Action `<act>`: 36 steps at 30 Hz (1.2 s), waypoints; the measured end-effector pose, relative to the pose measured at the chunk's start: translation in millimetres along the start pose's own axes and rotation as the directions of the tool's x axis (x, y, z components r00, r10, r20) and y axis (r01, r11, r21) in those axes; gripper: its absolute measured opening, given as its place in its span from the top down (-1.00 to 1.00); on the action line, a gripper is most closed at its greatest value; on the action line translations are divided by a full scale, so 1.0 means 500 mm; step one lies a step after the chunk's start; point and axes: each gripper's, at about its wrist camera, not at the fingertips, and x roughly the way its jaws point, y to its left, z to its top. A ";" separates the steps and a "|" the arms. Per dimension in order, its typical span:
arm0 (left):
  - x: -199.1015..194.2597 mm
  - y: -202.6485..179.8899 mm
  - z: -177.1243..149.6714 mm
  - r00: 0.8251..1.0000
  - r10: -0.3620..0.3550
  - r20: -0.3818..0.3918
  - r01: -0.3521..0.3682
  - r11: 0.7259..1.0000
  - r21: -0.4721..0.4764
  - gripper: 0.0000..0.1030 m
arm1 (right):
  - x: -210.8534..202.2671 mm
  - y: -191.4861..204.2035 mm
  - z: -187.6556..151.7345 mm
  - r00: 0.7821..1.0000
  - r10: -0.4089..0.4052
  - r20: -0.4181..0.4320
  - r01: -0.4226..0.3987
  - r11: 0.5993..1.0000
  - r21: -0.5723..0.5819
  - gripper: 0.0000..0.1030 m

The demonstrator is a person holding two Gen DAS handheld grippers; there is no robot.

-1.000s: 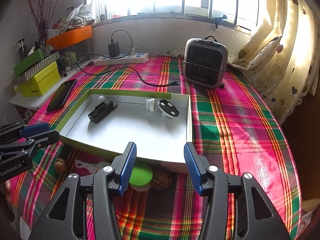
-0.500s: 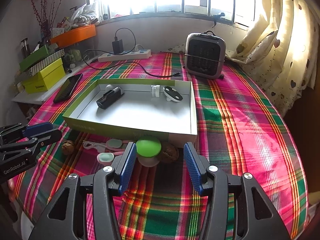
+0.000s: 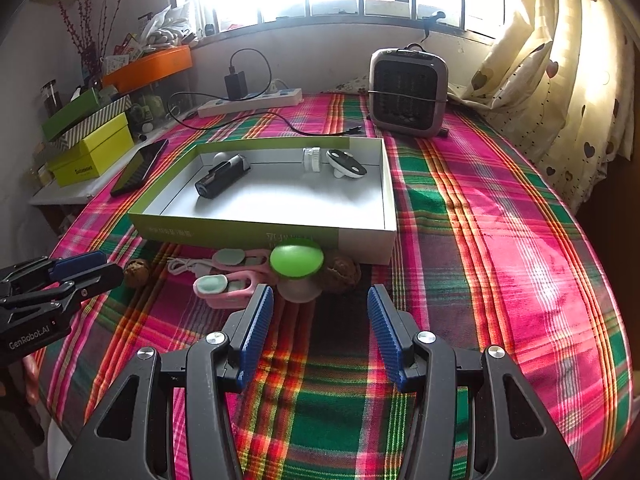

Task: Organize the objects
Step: 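Withdraw both open tools up and out of the white box, then move the left tool toward the walnut while the right tool approaches the pink case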

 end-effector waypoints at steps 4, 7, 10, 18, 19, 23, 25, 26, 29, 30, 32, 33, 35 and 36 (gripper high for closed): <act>0.007 -0.001 -0.005 1.000 -0.017 -0.005 0.017 1.000 0.004 0.19 | 0.007 -0.002 -0.003 1.000 0.010 -0.007 -0.010 1.000 0.007 0.01; 0.013 0.000 -0.004 1.000 -0.020 -0.011 0.020 1.000 0.004 0.19 | 0.012 -0.004 -0.004 1.000 0.014 -0.012 -0.014 1.000 0.006 0.01; 0.019 0.003 -0.004 1.000 -0.016 -0.015 0.016 1.000 0.001 0.19 | 0.017 -0.005 -0.005 1.000 0.019 -0.017 -0.019 1.000 0.009 0.00; 0.037 0.004 -0.002 0.999 -0.018 -0.038 0.018 1.000 0.007 0.19 | 0.030 -0.004 -0.006 0.999 0.030 -0.038 -0.030 1.000 0.005 0.00; 0.040 0.005 -0.001 0.999 -0.013 -0.041 0.014 1.000 0.003 0.19 | 0.033 -0.004 -0.005 0.999 0.035 -0.041 -0.035 0.999 0.008 0.00; 0.050 0.005 0.005 0.999 -0.010 -0.046 0.010 1.000 0.000 0.19 | 0.041 0.002 -0.003 0.997 0.049 -0.053 -0.049 0.999 0.008 0.00; 0.057 0.005 0.005 0.998 -0.008 -0.055 0.008 1.000 0.001 0.19 | 0.042 0.007 -0.005 0.996 0.067 -0.055 -0.067 0.998 0.010 0.00; 0.058 0.005 0.006 0.999 -0.008 -0.050 0.008 1.000 0.001 0.19 | 0.043 0.009 -0.005 0.995 0.077 -0.060 -0.076 0.997 0.011 0.00; 0.061 0.008 0.009 0.999 -0.013 -0.049 0.013 1.000 0.000 0.19 | 0.049 0.017 -0.003 0.994 0.093 -0.065 -0.093 0.996 0.010 0.00; 0.061 0.008 0.009 0.999 -0.013 -0.048 0.013 1.000 0.001 0.19 | 0.051 0.019 -0.002 0.993 0.097 -0.068 -0.097 0.995 0.010 0.00; 0.062 0.010 0.010 0.999 -0.013 -0.047 0.013 1.000 0.002 0.19 | 0.053 0.023 0.000 0.993 0.104 -0.063 -0.103 0.995 0.009 0.00; 0.063 0.011 0.011 0.999 -0.014 -0.047 0.014 1.000 0.001 0.19 | 0.053 0.023 0.001 0.993 0.097 -0.062 -0.097 0.995 0.009 0.00; 0.064 0.011 0.012 0.999 -0.014 -0.046 0.014 1.000 0.003 0.19 | 0.055 0.023 0.002 0.994 0.093 -0.064 -0.093 0.996 0.010 0.00; 0.065 0.012 0.013 0.999 -0.014 -0.046 0.014 1.000 0.002 0.19 | 0.056 0.023 0.002 0.993 0.097 -0.068 -0.096 0.995 0.012 0.00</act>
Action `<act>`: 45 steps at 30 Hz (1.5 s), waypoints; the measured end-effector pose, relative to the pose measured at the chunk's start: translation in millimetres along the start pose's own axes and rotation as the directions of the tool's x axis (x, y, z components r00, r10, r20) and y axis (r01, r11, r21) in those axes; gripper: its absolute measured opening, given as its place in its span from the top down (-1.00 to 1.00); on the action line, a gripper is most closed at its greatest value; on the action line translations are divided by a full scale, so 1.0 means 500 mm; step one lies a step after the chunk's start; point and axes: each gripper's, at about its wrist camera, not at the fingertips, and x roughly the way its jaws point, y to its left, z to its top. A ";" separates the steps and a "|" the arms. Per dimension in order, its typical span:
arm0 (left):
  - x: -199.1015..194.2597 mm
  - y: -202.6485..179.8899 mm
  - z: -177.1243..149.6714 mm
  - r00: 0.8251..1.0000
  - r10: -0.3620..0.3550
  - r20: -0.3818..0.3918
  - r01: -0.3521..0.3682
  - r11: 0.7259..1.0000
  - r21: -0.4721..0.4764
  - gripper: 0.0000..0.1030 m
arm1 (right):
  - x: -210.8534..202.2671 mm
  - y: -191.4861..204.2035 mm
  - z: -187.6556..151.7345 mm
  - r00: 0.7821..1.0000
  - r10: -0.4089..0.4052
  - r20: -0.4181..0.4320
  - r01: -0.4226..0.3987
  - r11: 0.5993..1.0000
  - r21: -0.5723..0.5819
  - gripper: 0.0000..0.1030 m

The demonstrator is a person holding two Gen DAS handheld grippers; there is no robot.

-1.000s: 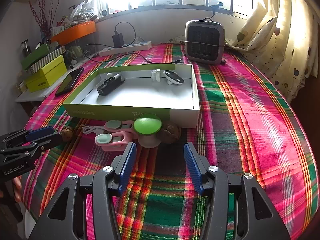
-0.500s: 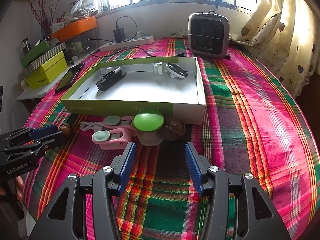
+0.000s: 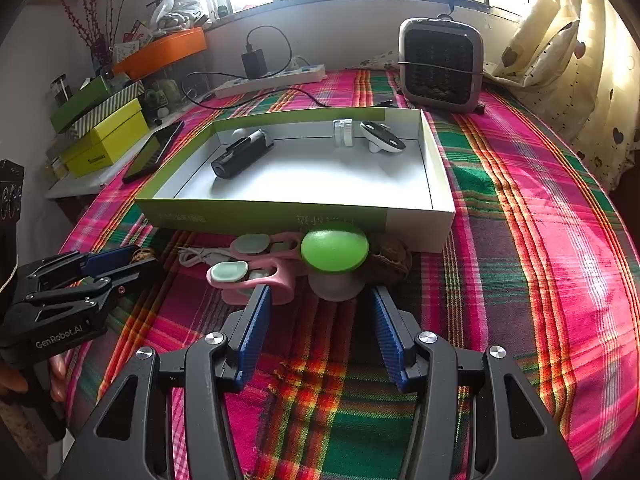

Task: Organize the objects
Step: 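Move the left tool toward the walnut while the right tool approaches the pink case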

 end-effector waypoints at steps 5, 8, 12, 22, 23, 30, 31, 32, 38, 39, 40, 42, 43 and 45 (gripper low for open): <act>0.001 0.001 0.000 1.000 -0.009 0.001 0.009 1.000 -0.005 0.19 | 0.000 0.015 0.000 0.999 0.032 -0.012 -0.032 0.999 -0.018 0.00; 0.002 0.001 0.001 1.000 -0.015 0.001 0.015 1.000 -0.007 0.19 | -0.008 0.027 0.003 0.997 0.076 -0.004 -0.077 0.997 -0.029 0.00; 0.001 0.002 0.001 1.000 -0.015 0.001 0.015 1.000 -0.007 0.19 | -0.004 0.043 0.008 0.995 0.095 -0.004 -0.095 0.994 -0.050 0.00; 0.003 0.005 0.003 1.000 -0.017 0.002 0.017 1.000 -0.013 0.19 | 0.011 0.065 0.014 0.990 0.140 -0.025 -0.142 0.986 -0.091 0.00; 0.003 0.006 0.003 1.000 -0.016 0.002 0.016 1.000 -0.015 0.19 | 0.011 0.069 0.013 0.988 0.153 -0.031 -0.155 0.983 -0.097 0.00; 0.003 0.013 0.003 1.000 -0.004 0.003 0.004 1.000 -0.015 0.19 | 0.011 0.091 0.002 0.977 0.201 -0.067 -0.208 0.970 -0.124 0.00; 0.003 0.013 0.004 1.000 -0.004 0.003 0.005 1.000 -0.019 0.19 | 0.011 0.092 0.001 0.975 0.210 -0.074 -0.218 0.968 -0.126 0.00; 0.001 0.018 0.002 1.000 -0.004 0.005 0.004 1.000 -0.020 0.19 | 0.011 0.095 -0.001 0.973 0.217 -0.082 -0.226 0.965 -0.129 0.00; 0.000 0.024 0.000 1.000 -0.001 0.006 0.001 1.000 -0.021 0.19 | 0.012 0.107 -0.001 0.975 0.205 -0.085 -0.217 0.962 -0.167 0.00; -0.001 0.026 -0.001 1.000 -0.001 0.005 0.001 1.000 -0.021 0.19 | 0.014 0.106 0.001 0.978 0.194 -0.082 -0.205 0.965 -0.165 0.00; -0.001 0.026 -0.001 1.000 -0.001 0.006 0.001 1.000 -0.022 0.19 | 0.016 0.106 0.003 0.979 0.185 -0.080 -0.197 0.967 -0.164 0.00; -0.002 0.026 -0.001 1.000 -0.002 0.006 0.003 1.000 -0.022 0.19 | 0.021 0.108 0.005 0.980 0.179 -0.084 -0.191 0.967 -0.167 0.00; -0.001 0.026 -0.002 1.000 -0.002 0.006 0.002 1.000 -0.022 0.19 | 0.024 0.109 0.006 0.981 0.174 -0.088 -0.187 0.967 -0.171 0.00; -0.001 0.026 -0.002 1.000 -0.001 0.006 0.001 1.000 -0.021 0.19 | 0.032 0.113 0.010 0.982 0.162 -0.097 -0.178 0.967 -0.181 0.00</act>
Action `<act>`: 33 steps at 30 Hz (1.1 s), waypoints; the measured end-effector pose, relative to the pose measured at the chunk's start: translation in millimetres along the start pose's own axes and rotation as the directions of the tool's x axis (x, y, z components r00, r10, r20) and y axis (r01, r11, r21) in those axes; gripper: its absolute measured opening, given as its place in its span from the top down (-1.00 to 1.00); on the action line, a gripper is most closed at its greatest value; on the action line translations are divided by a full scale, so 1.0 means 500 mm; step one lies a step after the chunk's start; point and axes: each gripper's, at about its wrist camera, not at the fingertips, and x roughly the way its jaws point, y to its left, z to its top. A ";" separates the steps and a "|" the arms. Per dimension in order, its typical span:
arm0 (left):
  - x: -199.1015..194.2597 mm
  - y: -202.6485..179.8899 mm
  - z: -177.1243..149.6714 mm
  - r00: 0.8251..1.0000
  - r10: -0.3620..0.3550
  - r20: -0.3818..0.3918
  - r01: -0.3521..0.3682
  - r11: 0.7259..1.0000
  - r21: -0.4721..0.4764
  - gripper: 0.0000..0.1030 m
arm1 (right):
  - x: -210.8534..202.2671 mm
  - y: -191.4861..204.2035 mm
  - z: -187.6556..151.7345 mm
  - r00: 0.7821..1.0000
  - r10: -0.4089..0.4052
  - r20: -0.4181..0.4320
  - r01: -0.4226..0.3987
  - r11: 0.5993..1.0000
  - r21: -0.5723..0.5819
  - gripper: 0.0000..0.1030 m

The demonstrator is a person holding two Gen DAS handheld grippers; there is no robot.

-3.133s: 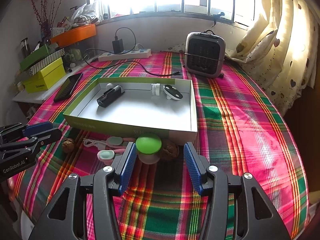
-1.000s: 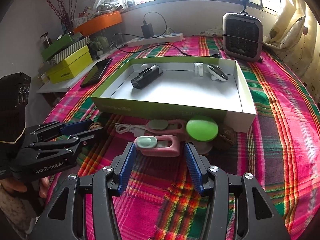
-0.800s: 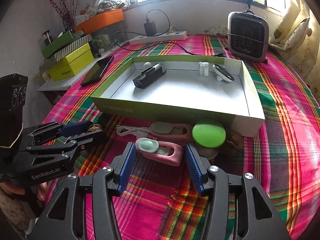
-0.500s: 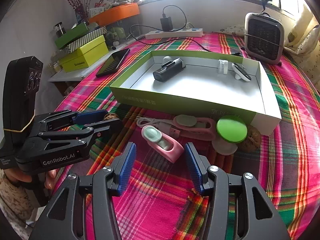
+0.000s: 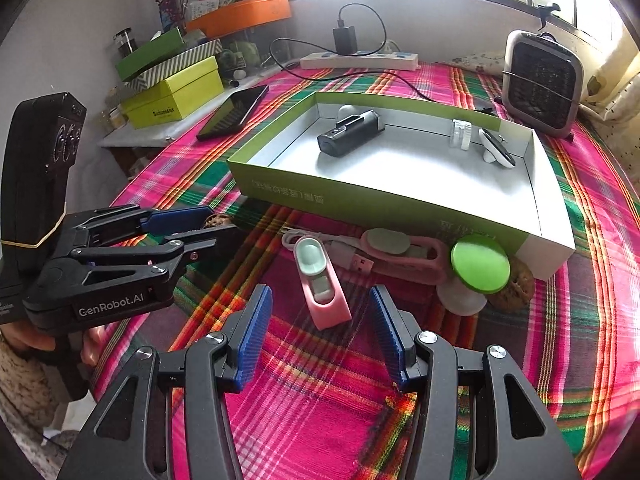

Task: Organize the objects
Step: 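Move the left tool toward the walnut while the right tool approaches the pink case, then close the right tool on the pink mint-lidded case while the left tool closes on the walnut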

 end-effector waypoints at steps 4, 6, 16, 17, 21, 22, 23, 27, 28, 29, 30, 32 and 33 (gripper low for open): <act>0.000 0.000 0.000 1.000 0.004 -0.001 -0.004 1.000 -0.001 0.19 | 0.005 0.005 0.009 1.000 -0.017 -0.005 0.017 1.000 -0.023 0.00; -0.001 0.004 -0.001 1.000 0.001 0.000 -0.001 1.000 -0.003 0.19 | 0.008 0.007 0.011 1.000 -0.012 -0.005 0.011 0.999 -0.030 0.00; -0.001 0.006 -0.003 1.000 0.003 0.001 -0.003 1.000 0.002 0.19 | 0.015 0.021 0.010 0.999 -0.049 0.002 0.049 0.997 -0.064 0.00; -0.001 0.006 -0.004 1.000 0.003 0.001 -0.003 1.000 0.001 0.19 | 0.015 0.021 0.010 0.998 -0.056 0.003 0.056 0.996 -0.066 0.04; -0.001 0.006 -0.003 1.000 0.003 0.001 -0.003 1.000 0.001 0.19 | 0.014 0.021 0.011 0.997 -0.079 0.005 0.079 0.994 -0.070 0.27; -0.002 0.006 -0.003 1.000 0.004 0.000 -0.004 1.000 0.002 0.19 | 0.014 0.021 0.011 0.997 -0.077 0.005 0.077 0.995 -0.070 0.27; -0.001 0.005 -0.003 1.000 0.004 0.000 -0.004 1.000 0.002 0.19 | 0.014 0.020 0.011 0.997 -0.077 0.005 0.077 0.995 -0.070 0.29; -0.001 0.005 -0.003 1.000 0.004 0.001 -0.004 1.000 0.001 0.22 | 0.012 0.019 0.010 0.996 -0.085 0.007 0.086 0.994 -0.067 0.42; -0.002 0.005 -0.003 1.000 0.005 0.001 -0.005 1.000 0.002 0.22 | 0.011 0.019 0.010 0.996 -0.087 0.007 0.087 0.994 -0.067 0.44; -0.001 0.006 -0.003 1.000 0.005 0.001 -0.005 1.000 0.002 0.22 | 0.011 0.019 0.009 0.996 -0.087 0.008 0.087 0.994 -0.066 0.48; -0.001 0.006 -0.003 1.000 0.005 0.001 -0.005 1.000 0.002 0.23 | 0.011 0.019 0.010 0.996 -0.089 0.008 0.089 0.994 -0.066 0.51; -0.002 0.006 -0.003 1.000 0.010 0.001 -0.010 1.000 0.002 0.27 | 0.011 0.019 0.010 0.996 -0.090 0.008 0.091 0.994 -0.066 0.52; -0.003 0.008 -0.004 1.000 0.014 0.000 -0.014 1.000 0.002 0.30 | 0.010 0.019 0.010 0.996 -0.091 0.007 0.091 0.994 -0.066 0.53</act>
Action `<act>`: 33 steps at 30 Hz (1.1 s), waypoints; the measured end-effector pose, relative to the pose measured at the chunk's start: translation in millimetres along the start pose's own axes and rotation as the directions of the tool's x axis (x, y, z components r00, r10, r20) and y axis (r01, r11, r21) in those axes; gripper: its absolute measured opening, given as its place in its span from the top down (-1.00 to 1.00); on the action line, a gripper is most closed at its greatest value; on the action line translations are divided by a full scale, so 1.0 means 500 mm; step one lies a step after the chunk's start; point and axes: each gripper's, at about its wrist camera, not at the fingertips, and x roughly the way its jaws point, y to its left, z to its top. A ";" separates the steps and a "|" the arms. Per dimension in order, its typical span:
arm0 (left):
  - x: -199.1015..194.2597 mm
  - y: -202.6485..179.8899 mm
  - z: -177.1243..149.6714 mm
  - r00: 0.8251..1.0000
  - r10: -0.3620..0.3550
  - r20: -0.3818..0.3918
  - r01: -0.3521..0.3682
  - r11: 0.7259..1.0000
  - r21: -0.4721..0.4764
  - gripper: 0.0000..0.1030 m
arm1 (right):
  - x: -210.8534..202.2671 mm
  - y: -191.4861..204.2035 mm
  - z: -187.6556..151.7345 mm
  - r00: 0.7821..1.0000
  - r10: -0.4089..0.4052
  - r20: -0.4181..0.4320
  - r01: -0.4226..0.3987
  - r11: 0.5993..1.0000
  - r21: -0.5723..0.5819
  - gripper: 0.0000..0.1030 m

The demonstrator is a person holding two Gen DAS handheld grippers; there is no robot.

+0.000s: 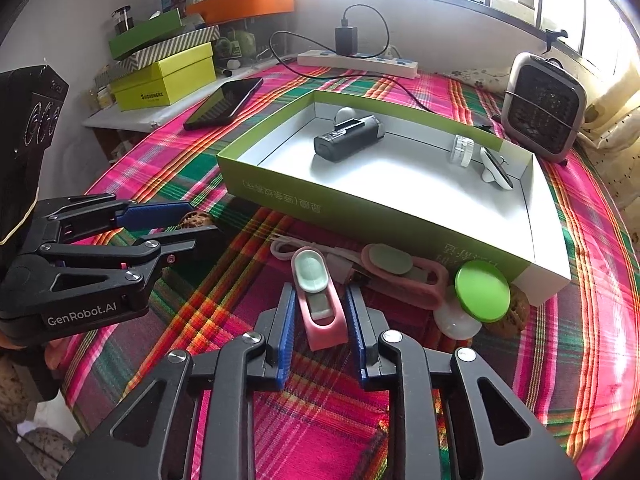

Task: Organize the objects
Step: 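Close the right tool on the pink mint-lidded case while the left tool closes on the walnut, then lift and carry the walnut and pink case toward the white box with both tools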

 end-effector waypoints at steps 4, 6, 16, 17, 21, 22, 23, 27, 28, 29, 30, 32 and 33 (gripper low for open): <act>-0.002 0.005 -0.001 1.000 0.008 0.000 -0.008 1.000 0.000 0.37 | 0.000 0.000 -0.001 1.000 0.001 0.000 -0.001 1.000 0.000 0.59; -0.002 0.005 -0.002 1.000 0.012 0.000 -0.012 1.000 0.001 0.40 | -0.001 0.000 -0.001 1.000 0.002 -0.001 -0.002 1.000 0.003 0.60; -0.001 0.003 -0.001 1.000 0.029 -0.002 -0.029 1.000 0.007 0.47 | -0.005 -0.001 -0.008 1.000 0.018 0.000 -0.018 1.000 0.017 0.64; -0.002 0.003 -0.001 1.000 0.029 -0.001 -0.029 1.000 0.006 0.47 | -0.006 -0.001 -0.008 1.000 0.019 0.000 -0.019 1.000 0.019 0.64; -0.001 0.002 -0.001 1.000 0.027 -0.002 -0.027 1.000 0.005 0.48 | -0.008 -0.002 -0.010 1.000 0.022 0.001 -0.022 0.999 0.024 0.64; -0.001 0.002 -0.001 1.000 0.028 -0.002 -0.028 1.000 0.005 0.48 | -0.008 -0.002 -0.011 1.000 0.023 0.002 -0.023 0.999 0.025 0.64; -0.002 0.003 -0.001 1.000 0.028 -0.002 -0.028 1.000 0.004 0.48 | -0.008 -0.002 -0.011 1.000 0.024 0.002 -0.024 0.999 0.026 0.64; -0.002 0.003 -0.001 1.000 0.028 -0.002 -0.028 1.000 0.005 0.48 | -0.009 -0.003 -0.012 1.000 0.029 0.004 -0.029 0.999 0.030 0.65; -0.002 0.002 -0.001 1.000 0.027 -0.002 -0.027 1.000 0.004 0.48 | -0.009 -0.004 -0.012 1.000 0.030 0.004 -0.030 0.999 0.030 0.65; -0.002 0.003 -0.001 1.000 0.027 -0.002 -0.027 1.000 0.004 0.48 | -0.009 -0.003 -0.013 0.999 0.033 0.004 -0.033 0.999 0.031 0.65; -0.001 0.002 -0.001 1.000 0.027 -0.003 -0.027 1.000 0.004 0.48 | -0.009 -0.003 -0.013 0.999 0.034 0.004 -0.034 0.999 0.031 0.65; -0.002 0.001 -0.001 1.000 0.028 -0.003 -0.028 1.000 0.005 0.48 | -0.011 -0.003 -0.013 0.999 0.041 0.005 -0.042 0.999 0.034 0.65; -0.002 0.001 -0.001 1.000 0.028 -0.003 -0.028 1.000 0.005 0.48 | -0.012 -0.003 -0.013 0.999 0.049 0.008 -0.049 0.998 0.036 0.65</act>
